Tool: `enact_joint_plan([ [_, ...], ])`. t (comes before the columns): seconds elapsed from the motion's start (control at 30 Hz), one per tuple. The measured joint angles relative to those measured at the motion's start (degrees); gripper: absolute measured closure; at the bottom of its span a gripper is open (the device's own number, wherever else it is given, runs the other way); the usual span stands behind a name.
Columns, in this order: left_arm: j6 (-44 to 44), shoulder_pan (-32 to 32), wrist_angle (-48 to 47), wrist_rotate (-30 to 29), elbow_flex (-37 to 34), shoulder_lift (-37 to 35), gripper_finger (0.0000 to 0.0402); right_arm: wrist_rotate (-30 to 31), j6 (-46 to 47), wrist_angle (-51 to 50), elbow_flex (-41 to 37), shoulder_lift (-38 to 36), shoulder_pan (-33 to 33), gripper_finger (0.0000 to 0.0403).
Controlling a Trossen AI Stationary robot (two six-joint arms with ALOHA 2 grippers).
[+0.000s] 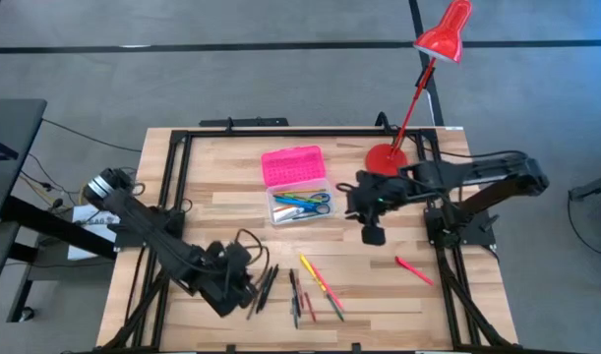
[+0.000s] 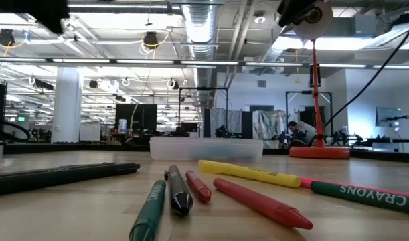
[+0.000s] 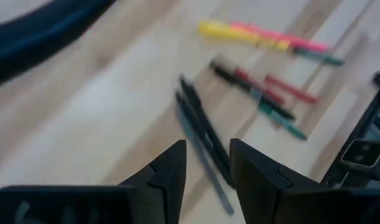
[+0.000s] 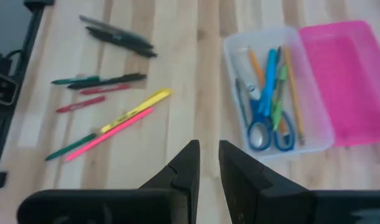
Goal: Pick & place school supplies into a supply box
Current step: Put the gray pen into the pink supply box
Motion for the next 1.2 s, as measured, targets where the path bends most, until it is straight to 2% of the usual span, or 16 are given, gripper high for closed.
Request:
enact_joint_plan([
  [0.17,-6.7,0.0,2.3,5.1,0.0,5.1,0.0286,1.4,4.6,2.9,-6.4,-4.6,2.9,0.0349],
  [0.47,-9.8,0.0,8.9,9.5,0.0,13.8,0.0286,1.9,9.0,6.8,-13.0,-8.4,7.4,0.0349],
  [0.8,-11.2,0.4,9.0,11.0,0.0,17.1,0.0286,6.2,9.2,7.2,-13.2,-8.6,10.4,0.0349],
  [1.07,-8.6,0.6,10.7,14.7,0.0,20.4,0.0286,6.4,10.0,8.0,-13.1,-8.6,10.2,0.0349],
  [1.2,-8.5,0.6,9.4,13.5,0.0,20.4,0.0286,6.4,10.0,8.4,-13.1,-8.6,10.2,0.0349],
])
